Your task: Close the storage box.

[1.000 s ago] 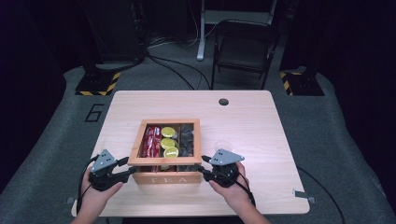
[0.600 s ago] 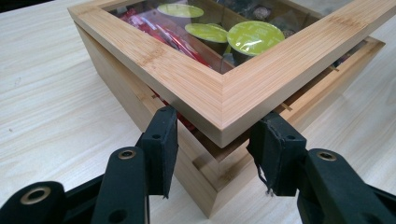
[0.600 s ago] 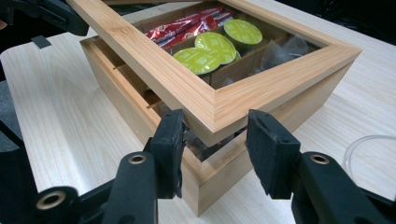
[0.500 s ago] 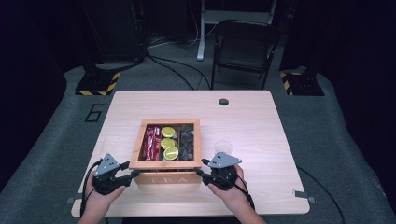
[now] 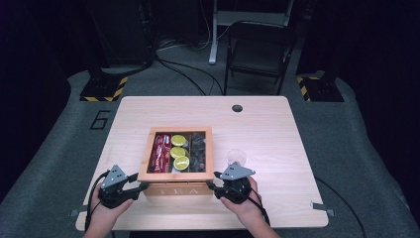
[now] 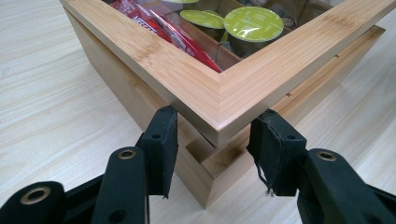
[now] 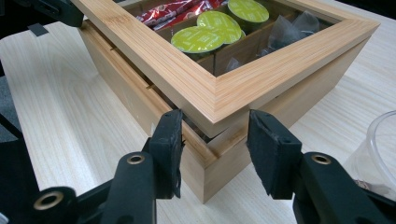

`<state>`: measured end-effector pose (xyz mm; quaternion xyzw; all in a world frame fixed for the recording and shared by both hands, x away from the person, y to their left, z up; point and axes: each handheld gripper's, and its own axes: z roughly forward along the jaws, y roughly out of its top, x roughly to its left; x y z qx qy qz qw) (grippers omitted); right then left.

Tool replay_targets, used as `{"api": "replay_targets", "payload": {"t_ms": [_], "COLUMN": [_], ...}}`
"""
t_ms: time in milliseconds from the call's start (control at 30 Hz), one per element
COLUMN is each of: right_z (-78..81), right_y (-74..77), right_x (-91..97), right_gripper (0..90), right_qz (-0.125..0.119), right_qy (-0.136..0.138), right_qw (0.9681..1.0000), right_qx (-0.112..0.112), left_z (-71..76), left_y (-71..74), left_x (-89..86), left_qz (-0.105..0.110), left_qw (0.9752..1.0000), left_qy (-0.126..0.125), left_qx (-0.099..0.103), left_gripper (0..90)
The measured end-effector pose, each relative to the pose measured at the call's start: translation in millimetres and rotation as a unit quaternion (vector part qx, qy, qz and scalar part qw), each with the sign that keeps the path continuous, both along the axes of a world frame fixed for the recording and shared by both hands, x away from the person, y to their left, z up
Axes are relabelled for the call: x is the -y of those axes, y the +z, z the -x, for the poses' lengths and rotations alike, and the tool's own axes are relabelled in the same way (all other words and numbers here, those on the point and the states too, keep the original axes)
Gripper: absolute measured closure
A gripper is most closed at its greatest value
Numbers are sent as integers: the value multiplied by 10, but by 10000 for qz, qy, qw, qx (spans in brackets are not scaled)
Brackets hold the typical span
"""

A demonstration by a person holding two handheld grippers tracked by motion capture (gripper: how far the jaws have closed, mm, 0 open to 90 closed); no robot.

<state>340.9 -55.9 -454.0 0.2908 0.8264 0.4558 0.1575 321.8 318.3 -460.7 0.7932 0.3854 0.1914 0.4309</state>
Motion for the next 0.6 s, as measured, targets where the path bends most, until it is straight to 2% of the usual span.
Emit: {"api": "replay_targets", "payload": {"t_ms": [133, 267, 400, 467, 533, 600], "right_z": [4, 8, 2, 5, 6, 1], "right_y": [-9, -40, -57, -68, -85, -96], "right_x": [-1, -3, -4, -11, -10, -14], "right_gripper": [556, 561, 561, 561, 561, 562], "right_qz": [-30, 28, 124, 95, 122, 155], "right_qy": [-26, -4, 33, -4, -13, 8], "right_qw": [10000, 10000, 9999, 9999, 9999, 9997], "right_qx": [-47, -95, -73, -112, -112, -162], "left_z": [7, 20, 30, 32, 39, 31], "left_y": [-4, -22, -32, -41, -48, -59], "left_x": [-2, -4, -3, -1, -3, -5], "left_qz": [-16, -150, -144, -142, -110, -157], "left_qw": [10000, 9999, 9999, 9999, 9997, 9996], "left_qy": [-6, -32, -23, -1, 0, -20], "left_qx": [-15, -20, -80, -74, -200, -245], "left_gripper": [522, 522, 523, 524, 523, 521]}}
